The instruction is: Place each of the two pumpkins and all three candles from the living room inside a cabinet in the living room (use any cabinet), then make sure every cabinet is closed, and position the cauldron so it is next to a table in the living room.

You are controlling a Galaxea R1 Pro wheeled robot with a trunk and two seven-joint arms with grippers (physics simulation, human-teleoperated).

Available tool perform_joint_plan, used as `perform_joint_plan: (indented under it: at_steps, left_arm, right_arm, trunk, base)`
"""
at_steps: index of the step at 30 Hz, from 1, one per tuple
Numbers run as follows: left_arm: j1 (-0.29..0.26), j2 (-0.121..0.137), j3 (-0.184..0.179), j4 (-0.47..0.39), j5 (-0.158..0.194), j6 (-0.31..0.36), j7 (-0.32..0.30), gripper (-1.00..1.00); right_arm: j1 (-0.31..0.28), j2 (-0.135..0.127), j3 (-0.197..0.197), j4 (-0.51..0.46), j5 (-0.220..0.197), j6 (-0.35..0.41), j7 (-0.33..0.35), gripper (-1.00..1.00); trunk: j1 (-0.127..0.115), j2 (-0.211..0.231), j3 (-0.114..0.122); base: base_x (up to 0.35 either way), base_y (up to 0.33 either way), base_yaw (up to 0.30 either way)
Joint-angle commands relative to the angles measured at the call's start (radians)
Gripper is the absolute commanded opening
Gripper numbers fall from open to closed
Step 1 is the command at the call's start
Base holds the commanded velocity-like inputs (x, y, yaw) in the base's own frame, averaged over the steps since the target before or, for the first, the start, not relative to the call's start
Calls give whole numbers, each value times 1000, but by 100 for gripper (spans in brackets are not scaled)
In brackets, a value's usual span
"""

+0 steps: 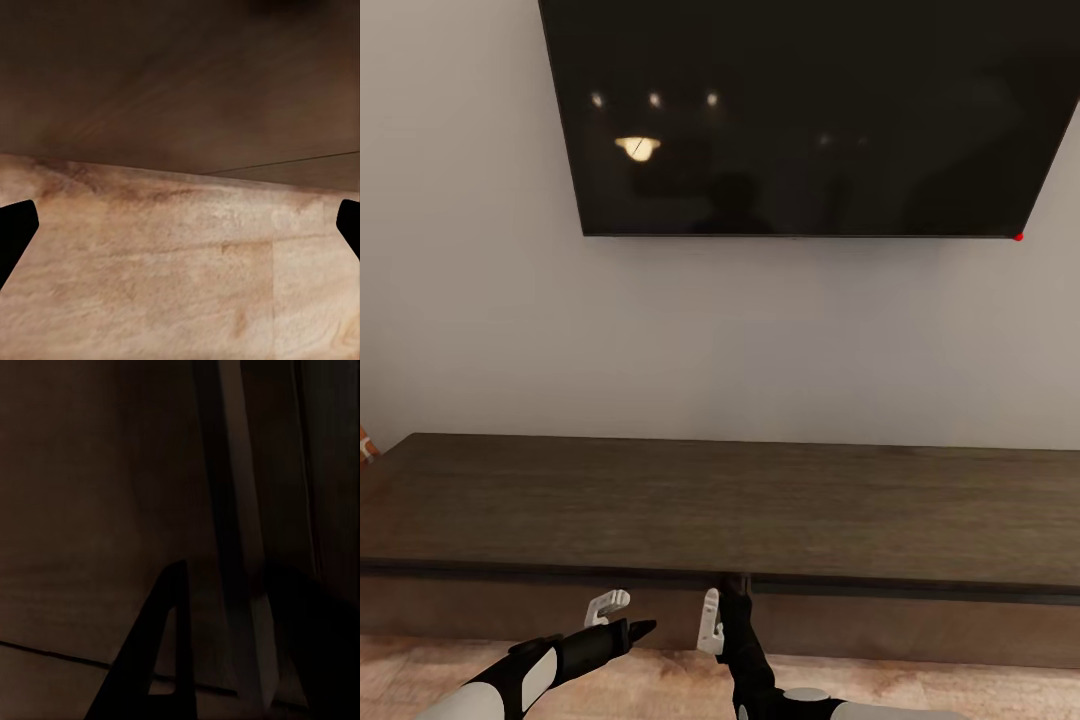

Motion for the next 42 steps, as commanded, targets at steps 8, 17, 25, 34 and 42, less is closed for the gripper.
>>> perform_joint_plan:
  at_steps: [8,17,25,34,42]
  left_arm:
    - [0,-9,7,-1,6,11,-9,100]
    - [0,-12,9,-1,9,9,-7,100]
    - [0,-14,9,-1,9,8,-7,100]
    - [0,-14,9,-1,8,7,-9,100]
    - [0,-14,9,-1,8,8,-9,100]
  right_arm:
    - [-1,0,-1,35,-28,4,-45,-100]
    - [-1,0,-1,38,-28,3,-46,-100]
    - [-1,0,-1,38,-29,2,-45,-100]
    - [-1,0,-1,38,-29,2,-45,-100]
    - [0,0,-1,38,-29,2,-44,-100]
  trunk:
    - [0,0,-1]
    - [0,0,-1]
    - [0,0,-1]
    - [0,0,-1]
    - [0,0,-1]
  base:
    - [0,0,0]
    - [-6,0,0]
    - [-120,0,0]
    - [-155,0,0]
    - [-37,0,0]
